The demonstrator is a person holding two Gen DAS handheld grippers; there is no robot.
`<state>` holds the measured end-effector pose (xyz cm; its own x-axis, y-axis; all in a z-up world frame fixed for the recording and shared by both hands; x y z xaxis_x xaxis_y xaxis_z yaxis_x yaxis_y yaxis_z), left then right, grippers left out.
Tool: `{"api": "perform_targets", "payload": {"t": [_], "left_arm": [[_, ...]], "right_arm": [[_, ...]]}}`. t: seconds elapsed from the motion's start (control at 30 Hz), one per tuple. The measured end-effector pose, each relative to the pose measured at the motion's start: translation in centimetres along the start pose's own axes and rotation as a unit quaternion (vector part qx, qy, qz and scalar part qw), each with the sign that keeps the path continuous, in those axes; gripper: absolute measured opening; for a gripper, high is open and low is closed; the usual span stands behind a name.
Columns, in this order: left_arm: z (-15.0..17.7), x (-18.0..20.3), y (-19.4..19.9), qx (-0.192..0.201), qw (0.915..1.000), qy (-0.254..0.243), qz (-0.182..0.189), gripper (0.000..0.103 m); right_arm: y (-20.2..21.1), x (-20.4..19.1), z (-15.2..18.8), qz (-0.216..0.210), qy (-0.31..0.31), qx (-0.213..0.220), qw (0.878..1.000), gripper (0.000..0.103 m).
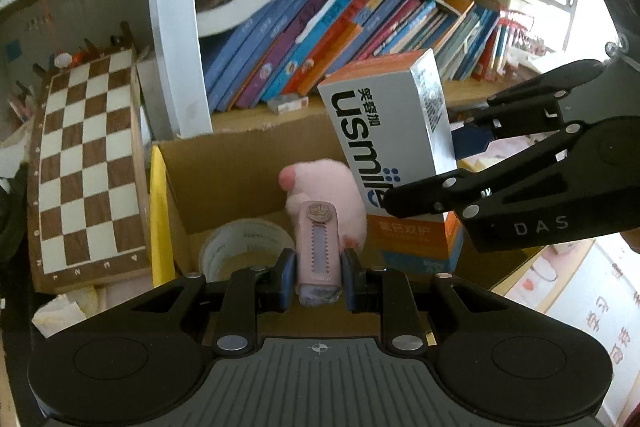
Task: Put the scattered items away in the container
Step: 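Open the left tool dropping the toothbrush while the right tool drops the Usmile box into the box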
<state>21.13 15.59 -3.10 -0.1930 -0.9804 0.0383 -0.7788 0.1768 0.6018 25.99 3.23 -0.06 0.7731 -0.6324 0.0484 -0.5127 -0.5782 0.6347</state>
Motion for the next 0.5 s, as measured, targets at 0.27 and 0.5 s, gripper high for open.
{"api": "perform_targets", "payload": {"t": [0.27,0.5], "left_arm": [[0.6,0.0,-1.3,-0.032,0.9995,-0.005,0.002,0.023],[0.7,-0.5,-2.0,-0.049,0.9985,0.02,0.014,0.023]], "right_arm": [[-2.2,-0.1,1.4,-0.024,0.007,-0.048,0.999,0.037],[-3.5,-0.3,2.3,-0.038,0.007,-0.08,0.996,0.037]]}}
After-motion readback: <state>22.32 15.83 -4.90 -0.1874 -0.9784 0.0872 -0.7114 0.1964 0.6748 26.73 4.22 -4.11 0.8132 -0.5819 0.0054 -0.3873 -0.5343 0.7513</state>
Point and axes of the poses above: each gripper's, at about its wrist camera, not at the fingertips, and y roughly against the way its jaws point, x to its right, z to its underside, the point moved 2 cm from there along -y, roughly the way its jaws point, and after that the axes turned 6 degrees about x, right-handed, at the moved point
